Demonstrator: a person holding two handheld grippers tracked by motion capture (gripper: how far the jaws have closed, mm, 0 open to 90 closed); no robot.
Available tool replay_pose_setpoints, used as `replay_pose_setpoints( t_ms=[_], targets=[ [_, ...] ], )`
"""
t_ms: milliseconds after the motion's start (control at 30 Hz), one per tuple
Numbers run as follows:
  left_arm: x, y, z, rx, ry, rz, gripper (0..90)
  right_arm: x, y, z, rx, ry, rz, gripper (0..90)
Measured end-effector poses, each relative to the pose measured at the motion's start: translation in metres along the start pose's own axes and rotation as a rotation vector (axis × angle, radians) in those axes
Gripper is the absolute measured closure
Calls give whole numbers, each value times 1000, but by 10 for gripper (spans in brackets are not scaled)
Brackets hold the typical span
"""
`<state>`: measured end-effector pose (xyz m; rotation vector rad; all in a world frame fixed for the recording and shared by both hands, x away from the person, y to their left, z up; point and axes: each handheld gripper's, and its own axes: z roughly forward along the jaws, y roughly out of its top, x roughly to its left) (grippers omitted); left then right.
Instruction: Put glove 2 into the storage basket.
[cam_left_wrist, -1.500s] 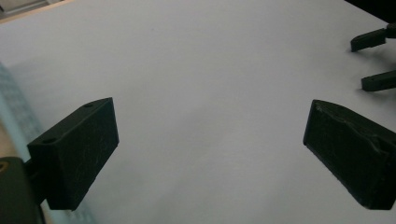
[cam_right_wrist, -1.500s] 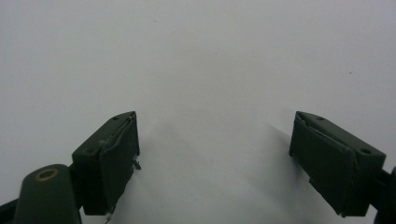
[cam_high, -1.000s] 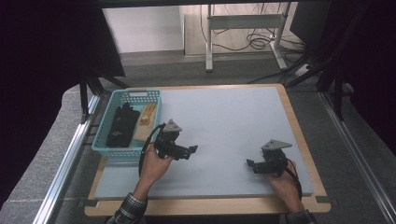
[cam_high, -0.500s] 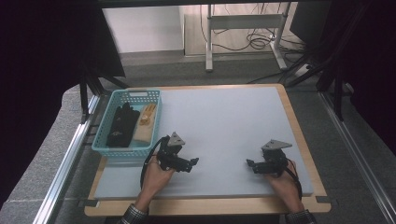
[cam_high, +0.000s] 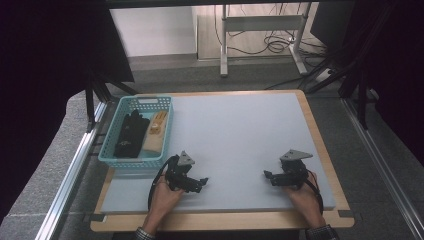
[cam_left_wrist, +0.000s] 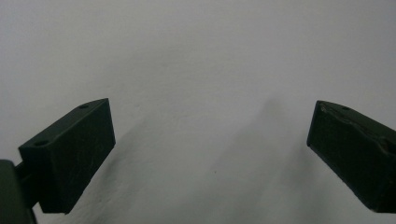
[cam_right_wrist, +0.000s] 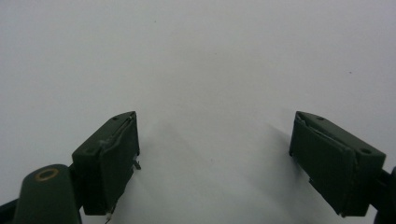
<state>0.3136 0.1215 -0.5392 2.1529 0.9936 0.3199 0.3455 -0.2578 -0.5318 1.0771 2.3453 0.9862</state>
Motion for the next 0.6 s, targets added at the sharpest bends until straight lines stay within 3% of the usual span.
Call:
replay_pose_setpoints(
  t_ms=[233, 600],
  targets=[
    [-4, -5, 8, 24, 28, 18, 11, 0, 0, 0, 0, -1, 0, 154],
    [-4, -5, 8, 28, 30, 21, 10, 0, 0, 0, 0, -1, 0, 154]
  ],
)
